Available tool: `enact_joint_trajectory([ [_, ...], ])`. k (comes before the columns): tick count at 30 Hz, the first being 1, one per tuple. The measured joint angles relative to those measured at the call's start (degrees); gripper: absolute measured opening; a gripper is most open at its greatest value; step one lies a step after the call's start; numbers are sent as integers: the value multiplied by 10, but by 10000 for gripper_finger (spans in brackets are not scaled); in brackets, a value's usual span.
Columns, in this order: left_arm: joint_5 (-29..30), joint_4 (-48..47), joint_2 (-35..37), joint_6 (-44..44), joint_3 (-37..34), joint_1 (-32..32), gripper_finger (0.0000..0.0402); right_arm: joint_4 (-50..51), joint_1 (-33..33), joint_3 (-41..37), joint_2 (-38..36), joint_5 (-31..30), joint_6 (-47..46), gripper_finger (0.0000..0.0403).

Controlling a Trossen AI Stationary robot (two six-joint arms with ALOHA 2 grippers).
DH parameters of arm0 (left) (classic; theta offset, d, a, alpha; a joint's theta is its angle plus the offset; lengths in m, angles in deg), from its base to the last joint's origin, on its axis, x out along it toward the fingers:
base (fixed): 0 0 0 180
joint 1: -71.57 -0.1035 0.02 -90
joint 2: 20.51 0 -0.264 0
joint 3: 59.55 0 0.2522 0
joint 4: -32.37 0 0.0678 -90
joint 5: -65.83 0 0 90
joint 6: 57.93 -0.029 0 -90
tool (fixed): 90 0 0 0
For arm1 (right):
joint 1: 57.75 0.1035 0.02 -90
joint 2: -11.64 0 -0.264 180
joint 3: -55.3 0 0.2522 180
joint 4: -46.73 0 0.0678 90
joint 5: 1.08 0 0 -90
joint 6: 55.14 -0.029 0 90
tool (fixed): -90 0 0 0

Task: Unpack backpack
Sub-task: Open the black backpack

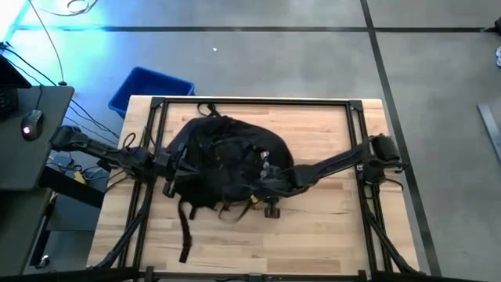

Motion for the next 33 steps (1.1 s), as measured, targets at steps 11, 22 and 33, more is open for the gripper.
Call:
enact_joint_trajectory([
  [11,65,-15,-294,-76,164,105,1,-31,1,-1,-8,7,-14,11],
  [22,258,-289,-578,-118,453,132,8,6,13,-3,-29,-111,-81,10],
  [33,441,-444,-716,-134,611,171,115,-5,54,-8,-28,-182,-29,34],
])
